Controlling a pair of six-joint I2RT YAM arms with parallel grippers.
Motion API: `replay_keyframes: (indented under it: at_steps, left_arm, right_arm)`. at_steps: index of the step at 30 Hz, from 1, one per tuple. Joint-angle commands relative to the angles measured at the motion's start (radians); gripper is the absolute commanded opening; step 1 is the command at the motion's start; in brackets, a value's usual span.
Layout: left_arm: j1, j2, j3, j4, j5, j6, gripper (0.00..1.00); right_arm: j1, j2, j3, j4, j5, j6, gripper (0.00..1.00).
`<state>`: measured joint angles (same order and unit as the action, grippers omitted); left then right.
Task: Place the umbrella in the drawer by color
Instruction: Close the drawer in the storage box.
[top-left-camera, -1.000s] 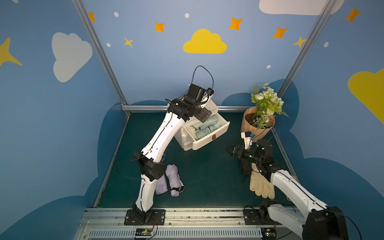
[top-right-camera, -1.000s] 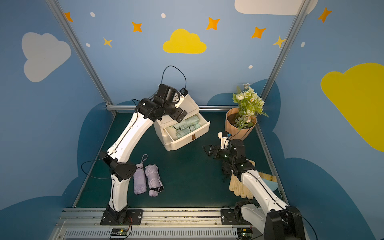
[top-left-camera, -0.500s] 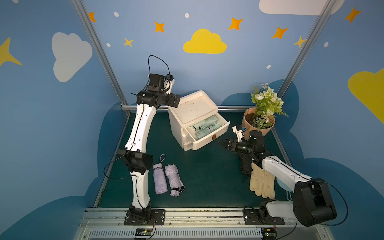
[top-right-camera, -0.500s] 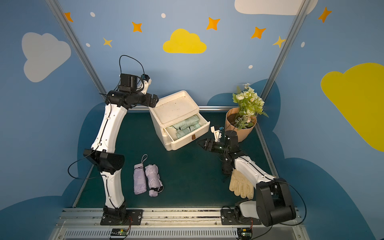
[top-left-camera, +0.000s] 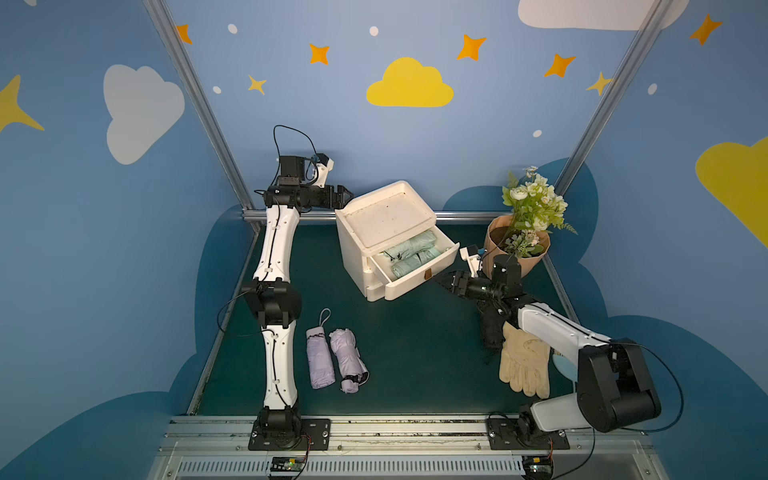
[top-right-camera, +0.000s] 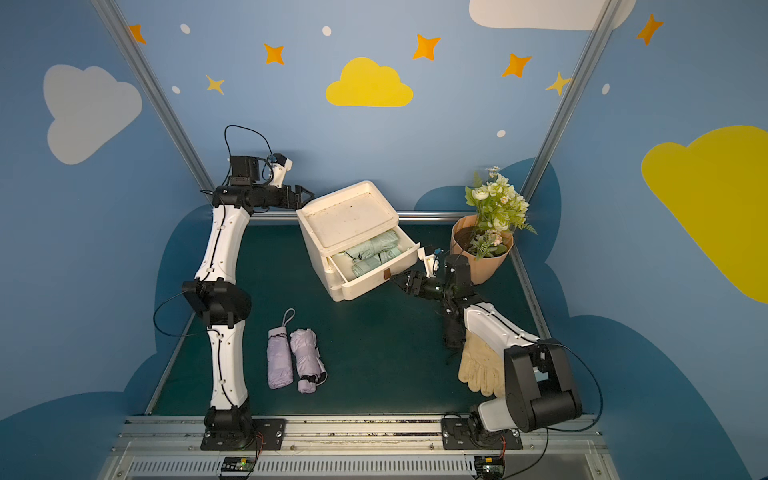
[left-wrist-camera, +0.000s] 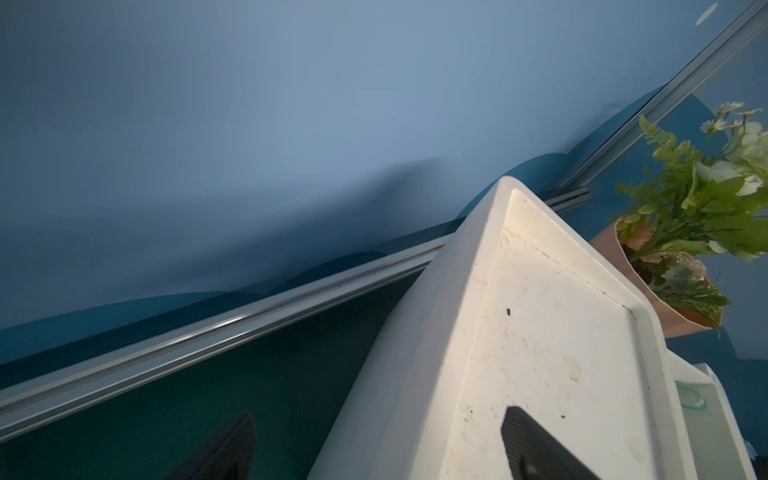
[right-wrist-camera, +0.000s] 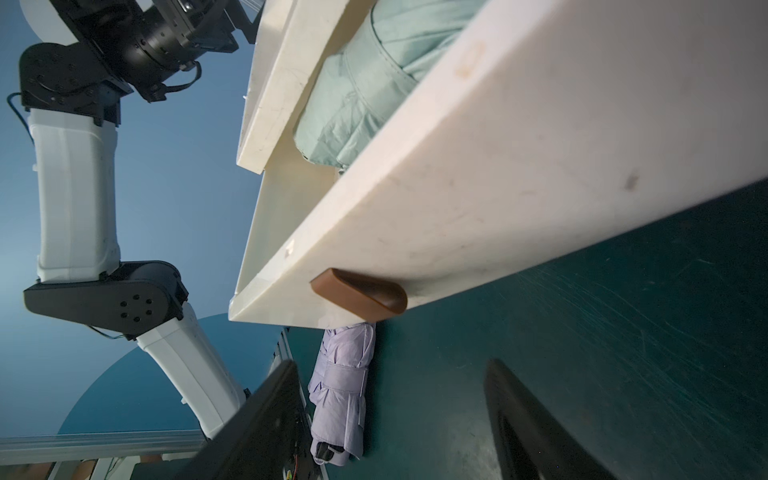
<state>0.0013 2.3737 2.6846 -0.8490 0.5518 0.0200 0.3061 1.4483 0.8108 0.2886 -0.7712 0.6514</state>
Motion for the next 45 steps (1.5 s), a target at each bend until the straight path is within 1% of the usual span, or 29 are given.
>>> replay_keyframes:
  at_steps: [1,4,9,13,16,19,22,29,32,36,45]
  left_arm:
    - [-0.014,0.02,0.023,0.015,0.161,-0.019,0.91]
    - [-0.024,0.035,0.02,0.0,0.196,-0.003,0.87]
    - [-0.039,0.045,0.018,-0.005,0.211,0.008,0.81]
    - [-0.052,0.055,0.018,-0.001,0.218,0.012,0.75]
    - [-0.058,0.063,0.018,-0.001,0.22,0.013,0.69]
    - [-0.061,0.067,0.017,-0.002,0.224,0.014,0.66]
    - [-0.061,0.069,0.018,-0.002,0.223,0.016,0.66]
    - [-0.062,0.071,0.018,0.001,0.209,0.014,0.65]
    - [-0.063,0.069,0.018,0.001,0.205,0.011,0.66]
    - [-0.063,0.069,0.018,-0.001,0.206,0.012,0.66]
    - [-0.066,0.068,0.017,-0.001,0.203,0.011,0.66]
  right_arm:
    - [0.008,0.033,0.035,0.043,-0.002,0.014,0.71]
    - [0.016,0.057,0.051,0.053,0.0,0.022,0.68]
    - [0.027,0.097,0.086,0.062,0.003,0.028,0.63]
    - [0.037,0.133,0.107,0.103,0.011,0.05,0.62]
    - [0.044,0.167,0.126,0.137,0.018,0.075,0.6]
    - [0.051,0.202,0.141,0.189,0.03,0.103,0.59]
    - [0.057,0.236,0.17,0.224,0.038,0.123,0.58]
    - [0.064,0.308,0.271,0.207,0.075,0.102,0.58]
    - [0.069,0.351,0.31,0.209,0.075,0.109,0.58]
    - [0.085,0.401,0.351,0.222,0.104,0.118,0.57]
    - [0.103,0.49,0.455,0.253,0.144,0.171,0.58]
